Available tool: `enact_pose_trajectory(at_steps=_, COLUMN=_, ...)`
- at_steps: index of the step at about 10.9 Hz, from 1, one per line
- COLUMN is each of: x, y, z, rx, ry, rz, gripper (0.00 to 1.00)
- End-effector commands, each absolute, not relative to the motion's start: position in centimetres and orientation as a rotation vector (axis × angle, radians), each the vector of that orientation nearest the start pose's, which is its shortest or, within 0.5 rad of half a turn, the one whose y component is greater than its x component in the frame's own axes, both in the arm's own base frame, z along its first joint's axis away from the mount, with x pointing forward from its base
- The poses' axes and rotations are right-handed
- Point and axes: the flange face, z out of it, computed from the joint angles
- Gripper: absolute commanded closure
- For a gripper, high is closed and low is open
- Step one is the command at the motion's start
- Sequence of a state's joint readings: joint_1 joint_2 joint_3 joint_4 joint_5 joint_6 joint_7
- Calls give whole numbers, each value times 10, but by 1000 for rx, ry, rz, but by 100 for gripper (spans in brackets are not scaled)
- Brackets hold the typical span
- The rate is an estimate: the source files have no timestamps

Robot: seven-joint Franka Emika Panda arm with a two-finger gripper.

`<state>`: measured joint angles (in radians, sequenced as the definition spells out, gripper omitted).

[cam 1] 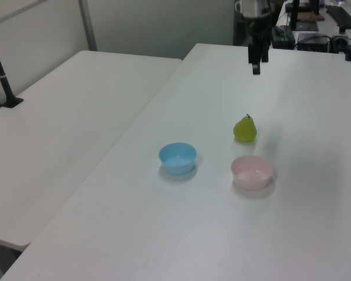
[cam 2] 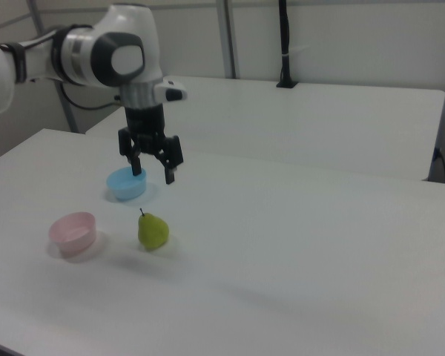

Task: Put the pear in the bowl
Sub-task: 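Lower the open gripper down over the yellow-green pear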

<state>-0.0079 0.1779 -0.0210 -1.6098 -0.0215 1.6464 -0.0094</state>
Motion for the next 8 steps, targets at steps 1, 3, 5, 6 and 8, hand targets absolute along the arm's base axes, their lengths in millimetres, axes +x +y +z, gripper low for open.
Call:
enact_pose_trajectory(at_steps=1, x=612, y=-7, z=464, rx=-3125, ry=-79, rz=344, gripper=0)
enact_pose_trajectory(at_steps=3, x=624, y=16, z=429, rx=-3130, ry=-129, rz=365, gripper=0)
enact_pose_trajectory(at_steps=5, x=631, y=26, z=404, rx=-3133, ry=-149, rz=379, gripper=0)
enact_pose_trajectory(at_steps=6, x=633, y=39, z=390, rx=-3135, ry=-179, rz=394, gripper=0)
enact_pose_trajectory(at_steps=8, x=632, y=49, z=370, rx=-3140, ry=-209, rz=434, gripper=0)
